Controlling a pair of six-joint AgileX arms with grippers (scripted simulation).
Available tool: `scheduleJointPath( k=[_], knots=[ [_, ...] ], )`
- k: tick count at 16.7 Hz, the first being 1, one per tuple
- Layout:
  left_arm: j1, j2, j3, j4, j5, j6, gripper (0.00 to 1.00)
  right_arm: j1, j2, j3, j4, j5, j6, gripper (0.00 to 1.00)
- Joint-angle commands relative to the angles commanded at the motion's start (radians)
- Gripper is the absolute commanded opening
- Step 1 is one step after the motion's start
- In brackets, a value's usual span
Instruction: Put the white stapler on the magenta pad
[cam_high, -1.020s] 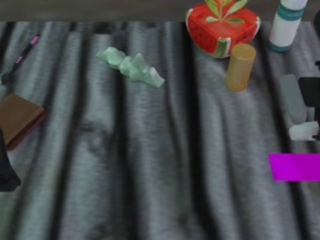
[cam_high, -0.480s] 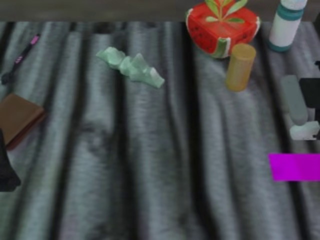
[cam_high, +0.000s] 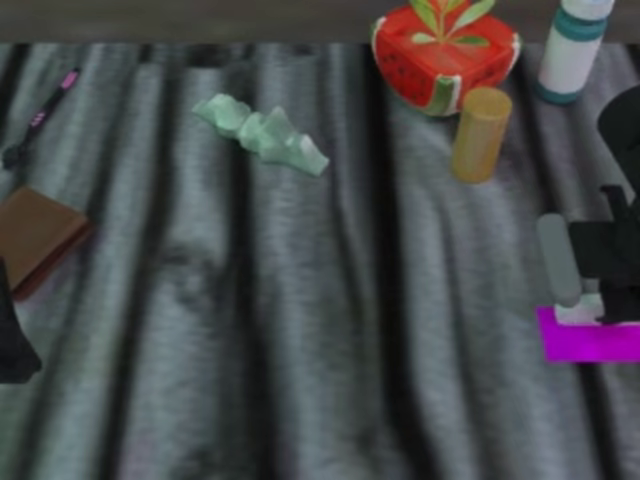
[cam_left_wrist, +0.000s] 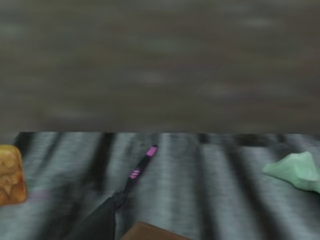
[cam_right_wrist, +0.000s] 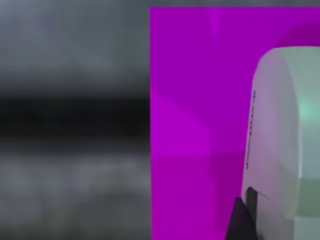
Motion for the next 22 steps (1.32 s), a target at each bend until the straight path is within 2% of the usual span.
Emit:
scheduleJointPath(
  k=[6,19,22],
  knots=[
    [0.0,0.0,0.0,0.0,0.0,0.0,1.0,0.002,0.016,-0.028,0.036,0.0,-0.002,0.0],
    [0.0,0.0,0.0,0.0,0.0,0.0,1.0,0.002,0.016,-0.028,0.036,0.0,-0.002,0.98],
    [0.0,0.0,0.0,0.0,0.0,0.0,1.0,0.002,0.016,-0.028,0.036,0.0,-0.002,1.0]
  ],
)
